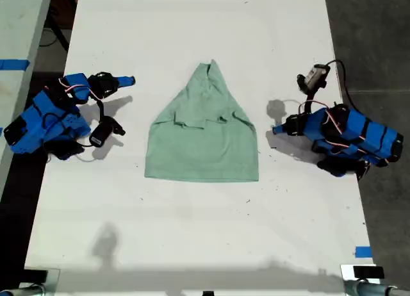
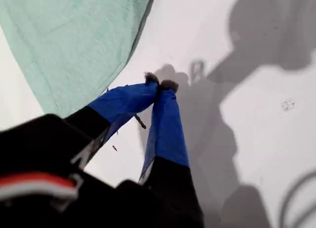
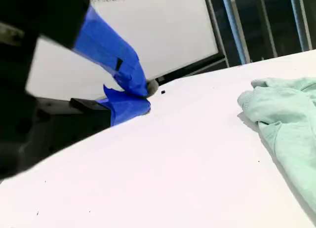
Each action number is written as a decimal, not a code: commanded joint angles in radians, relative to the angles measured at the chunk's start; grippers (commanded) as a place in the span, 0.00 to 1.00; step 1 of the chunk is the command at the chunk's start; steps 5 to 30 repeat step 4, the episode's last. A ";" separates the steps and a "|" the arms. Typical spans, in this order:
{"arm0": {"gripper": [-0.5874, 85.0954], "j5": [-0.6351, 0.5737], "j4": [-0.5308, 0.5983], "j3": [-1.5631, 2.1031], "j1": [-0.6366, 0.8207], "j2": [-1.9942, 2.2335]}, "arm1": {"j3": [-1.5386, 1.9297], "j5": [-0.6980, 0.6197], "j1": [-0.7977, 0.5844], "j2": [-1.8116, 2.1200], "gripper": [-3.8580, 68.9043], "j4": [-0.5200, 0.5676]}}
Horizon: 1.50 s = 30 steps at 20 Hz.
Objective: Fold t shirt
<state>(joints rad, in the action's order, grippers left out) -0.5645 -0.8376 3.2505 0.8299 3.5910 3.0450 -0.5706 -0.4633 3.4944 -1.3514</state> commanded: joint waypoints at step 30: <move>0.01 0.011 -0.002 0.041 0.005 0.008 | 0.049 0.014 0.012 0.009 0.07 -0.008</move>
